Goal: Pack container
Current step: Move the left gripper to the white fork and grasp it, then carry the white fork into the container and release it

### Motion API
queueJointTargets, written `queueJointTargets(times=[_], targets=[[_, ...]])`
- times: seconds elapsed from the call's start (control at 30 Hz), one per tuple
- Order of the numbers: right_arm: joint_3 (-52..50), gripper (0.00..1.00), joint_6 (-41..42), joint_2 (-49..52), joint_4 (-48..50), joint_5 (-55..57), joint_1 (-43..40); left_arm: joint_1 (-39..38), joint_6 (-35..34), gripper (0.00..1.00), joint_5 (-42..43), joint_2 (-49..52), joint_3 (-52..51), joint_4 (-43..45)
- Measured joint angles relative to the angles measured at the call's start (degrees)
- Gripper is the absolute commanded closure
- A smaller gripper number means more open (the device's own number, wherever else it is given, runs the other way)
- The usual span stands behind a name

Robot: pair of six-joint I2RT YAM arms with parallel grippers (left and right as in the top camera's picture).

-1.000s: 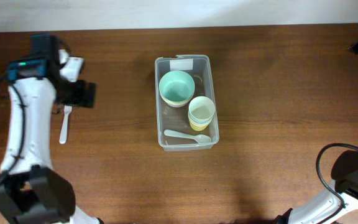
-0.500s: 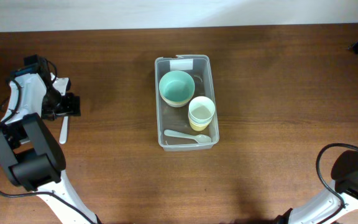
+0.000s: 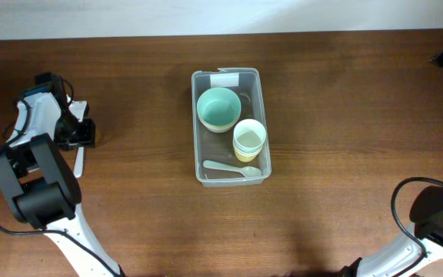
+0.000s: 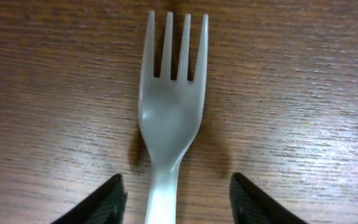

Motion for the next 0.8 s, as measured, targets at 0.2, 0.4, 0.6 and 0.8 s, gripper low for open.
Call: queueJointTargets(times=[0.2,0.4,0.6,0.8], targets=[[0.0,0.01,0.0,0.0,0.0,0.0,0.0,0.0,-0.09,0.98,1.05,0.92,0.33,0.02],[0.0,0.01,-0.04,0.0,0.0,0.0,0.0,0.0,-0.09,0.99,1.73,1.05,0.94,-0.98],[0.0,0.01,-0.04,0.0,-0.04,0.0,0.0,-0.17,-0.07,0.99,4.11,2.1,6.45,-12.15],[0.0,0.01,-0.02,0.0,0.0,0.0,0.0,-4.46,0.42,0.99,10.19,-2.27,20.9,-23.8]])
